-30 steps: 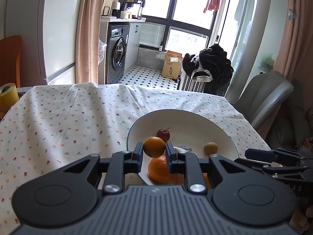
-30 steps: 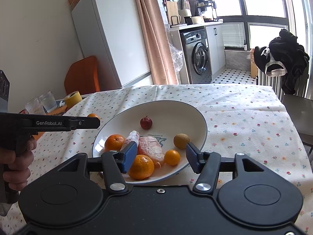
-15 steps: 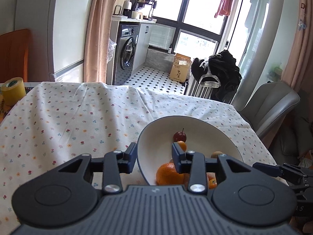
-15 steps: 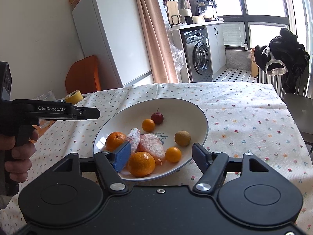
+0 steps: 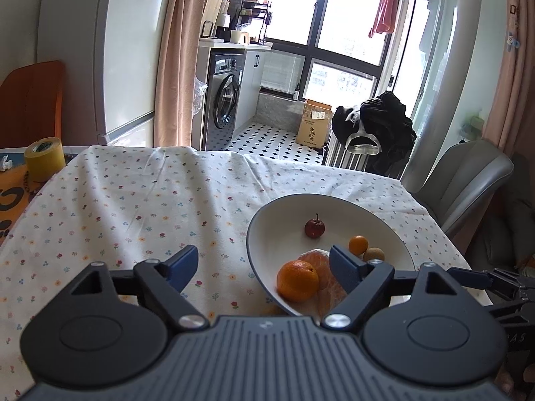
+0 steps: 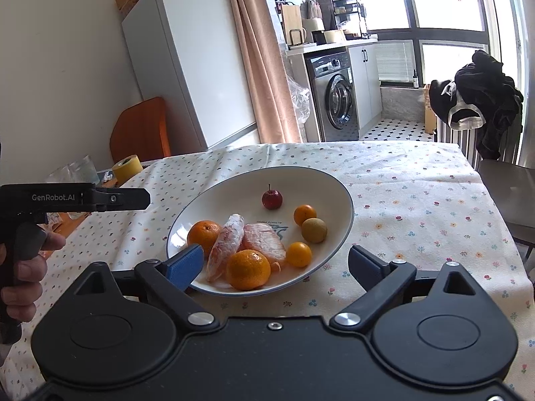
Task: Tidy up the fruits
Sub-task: 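Carry the tangerine into the bowl with the left tool while the right tool carries the orange, then open both tools and withdraw them toward the last fruits on the cloth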
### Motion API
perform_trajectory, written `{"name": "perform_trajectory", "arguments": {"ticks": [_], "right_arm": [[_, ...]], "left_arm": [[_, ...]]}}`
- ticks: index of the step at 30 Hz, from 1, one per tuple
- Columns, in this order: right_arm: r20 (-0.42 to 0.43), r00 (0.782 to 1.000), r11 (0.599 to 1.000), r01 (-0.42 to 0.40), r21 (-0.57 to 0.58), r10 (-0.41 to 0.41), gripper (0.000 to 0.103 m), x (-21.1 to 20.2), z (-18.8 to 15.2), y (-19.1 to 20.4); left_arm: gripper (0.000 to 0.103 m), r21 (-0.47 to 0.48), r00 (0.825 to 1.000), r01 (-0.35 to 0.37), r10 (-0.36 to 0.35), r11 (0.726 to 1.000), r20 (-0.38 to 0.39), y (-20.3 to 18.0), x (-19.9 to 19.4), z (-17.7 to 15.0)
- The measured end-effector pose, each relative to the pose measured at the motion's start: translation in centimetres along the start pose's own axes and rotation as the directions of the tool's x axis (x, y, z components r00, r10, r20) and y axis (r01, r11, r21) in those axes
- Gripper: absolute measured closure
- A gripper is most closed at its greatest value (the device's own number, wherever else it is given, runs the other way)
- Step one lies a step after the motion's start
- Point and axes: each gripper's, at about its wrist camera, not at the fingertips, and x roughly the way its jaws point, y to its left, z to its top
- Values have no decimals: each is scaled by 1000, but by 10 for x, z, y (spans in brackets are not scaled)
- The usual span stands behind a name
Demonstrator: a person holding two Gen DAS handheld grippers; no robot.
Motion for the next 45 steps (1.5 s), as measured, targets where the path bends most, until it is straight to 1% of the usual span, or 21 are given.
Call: {"name": "perform_trajectory", "arguments": {"ticks": [6, 8, 11, 18, 21, 25, 28, 30, 37, 40, 45], "right_arm": [[9, 1000, 1000, 1, 2, -1, 0, -9, -3, 5], [10, 1000, 1000, 1, -1, -1, 0, -12, -5, 8], [5, 1000, 1000, 2, -5, -2, 0, -14, -8, 12], [-8, 1000, 1000, 8, -16, -8, 0, -18, -15, 25], [-9, 1000, 1000, 6, -28, -7, 0, -21, -19, 32], [-11, 1000, 999, 8, -47, -8, 2, -21, -22, 42], [-17, 1000, 999, 6, -54, -7, 7, -21, -25, 48], [-24, 1000, 998, 1, -56, -3, 13, -21, -27, 51], [-40, 999, 997, -11, -75, 8, 26, -19, -31, 62], [-50, 999, 996, -16, -82, 12, 28, -17, -34, 68], [-71, 997, 996, -29, -87, 23, 37, -11, -37, 76]], "left_arm": [[14, -1, 1000, 3, -3, 1000, 4, 3, -12, -9], [12, 0, 1000, 3, -3, 1000, 7, 4, -16, -11], [11, 5, 1000, 1, -1, 1000, 8, 5, -22, -17], [10, -7, 1000, 4, -4, 1000, 9, 13, -31, -27], [10, -19, 1000, 16, -15, 1000, 4, 17, -35, -31], [10, -16, 1000, 17, -16, 1000, 13, 21, -40, -37], [11, -12, 999, 24, -24, 1000, 23, 23, -45, -41], [11, -4, 999, 30, -30, 1000, 29, 24, -48, -44], [14, 5, 999, 41, -41, 999, 32, 27, -54, -54], [18, 7, 998, 46, -46, 999, 30, 28, -55, -59], [29, 11, 998, 59, -59, 998, 13, 31, -54, -65]]}}
